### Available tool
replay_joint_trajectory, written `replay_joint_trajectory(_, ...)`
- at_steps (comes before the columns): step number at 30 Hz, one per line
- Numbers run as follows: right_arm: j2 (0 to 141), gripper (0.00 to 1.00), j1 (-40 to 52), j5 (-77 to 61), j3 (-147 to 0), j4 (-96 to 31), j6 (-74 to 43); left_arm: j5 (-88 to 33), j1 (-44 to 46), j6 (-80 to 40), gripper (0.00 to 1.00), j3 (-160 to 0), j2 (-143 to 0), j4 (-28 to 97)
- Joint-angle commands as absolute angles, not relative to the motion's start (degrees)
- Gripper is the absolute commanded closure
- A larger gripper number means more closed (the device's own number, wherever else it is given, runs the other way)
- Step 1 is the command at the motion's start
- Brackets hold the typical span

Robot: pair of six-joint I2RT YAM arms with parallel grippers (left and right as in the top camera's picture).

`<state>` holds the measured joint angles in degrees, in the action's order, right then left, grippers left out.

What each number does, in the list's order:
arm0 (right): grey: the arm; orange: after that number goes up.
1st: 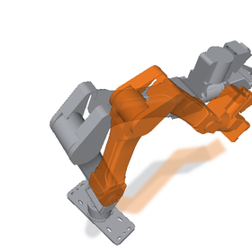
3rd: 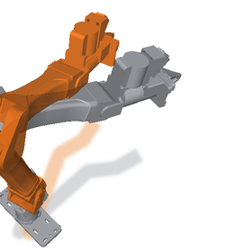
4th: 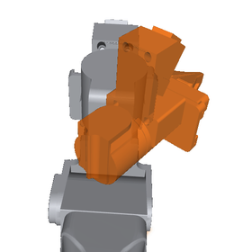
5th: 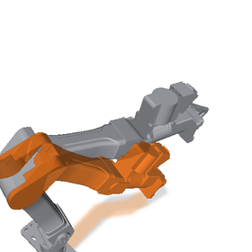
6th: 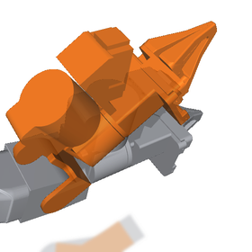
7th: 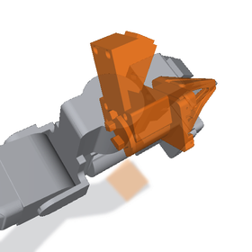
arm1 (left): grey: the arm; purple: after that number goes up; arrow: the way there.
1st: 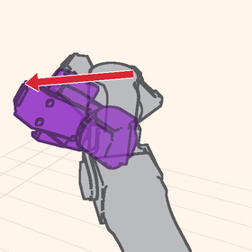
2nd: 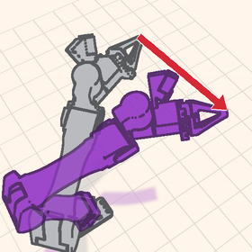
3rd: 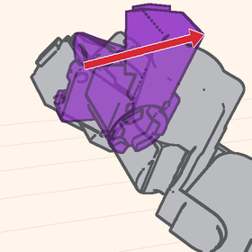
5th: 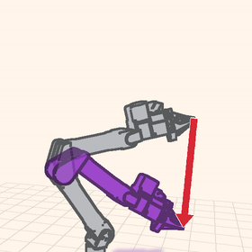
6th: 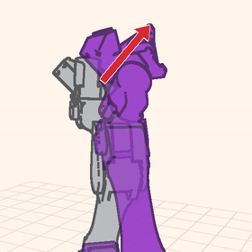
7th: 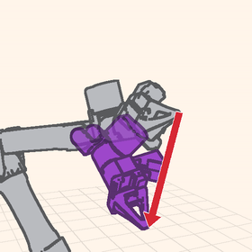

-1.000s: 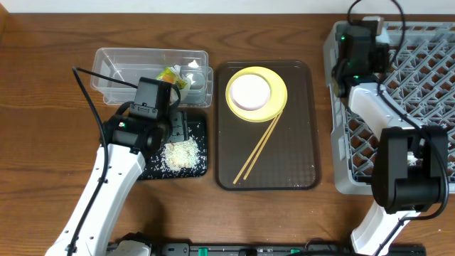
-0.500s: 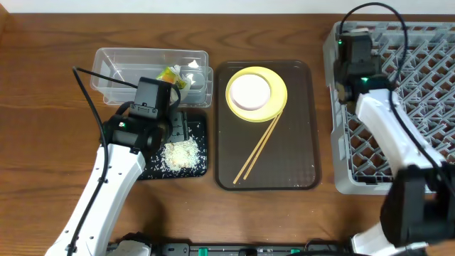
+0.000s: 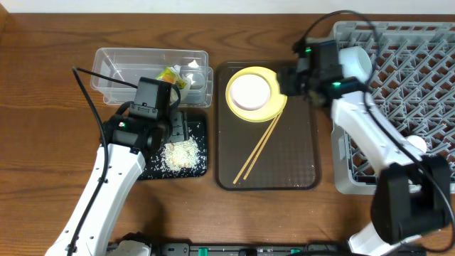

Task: Sort waste into correct bins and load items into the dishwasher rack
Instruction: 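Grasp the pink bowl off the yellow plate with the right gripper, then place the pink bowl into the dish rack with the right gripper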

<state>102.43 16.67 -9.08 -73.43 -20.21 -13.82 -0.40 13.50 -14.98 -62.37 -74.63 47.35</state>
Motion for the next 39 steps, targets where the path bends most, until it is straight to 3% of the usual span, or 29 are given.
replay_joint_trajectory(1, 106.2, 0.46, 19.6, -7.8, -73.1, -19.1, -18.7, 0.5, 13.3, -15.0, 0.3, -62.7, -74.9, 47.3)
replay_joint_trajectory(7, 112.4, 0.59, 22.6, -2.6, -73.1, -16.0, -25.1, 0.5, 13.3, -15.0, 0.3, -62.7, -74.9, 47.3)
replay_joint_trajectory(10, 114.7, 0.74, 23.1, -2.3, -73.1, -14.1, -27.4, 0.5, 13.3, -15.0, 0.3, -62.7, -74.9, 47.3)
replay_joint_trajectory(13, 115.0, 0.97, 23.0, -2.0, -73.1, -12.8, -29.1, 0.5, 13.3, -15.0, 0.3, -62.7, -74.9, 47.3)
replay_joint_trajectory(14, 114.7, 0.99, 23.0, -1.4, -73.1, -12.4, -29.1, 0.5, 13.3, -15.0, 0.3, -62.7, -74.9, 47.3)
replay_joint_trajectory(21, 106.6, 0.99, 20.4, 6.8, -73.5, -13.0, -23.4, 0.5, 13.3, -15.0, 0.3, -62.7, -74.9, 47.4)
replay_joint_trajectory(30, 90.6, 0.99, 11.2, 27.9, -73.5, -14.0, -3.8, 0.5, 13.3, -15.0, 0.3, -62.7, -74.9, 47.3)
replay_joint_trajectory(39, 91.2, 0.99, -0.4, 42.0, -73.4, -1.8, 21.7, 0.5, 13.3, -15.0, 0.3, -62.7, -74.9, 47.3)
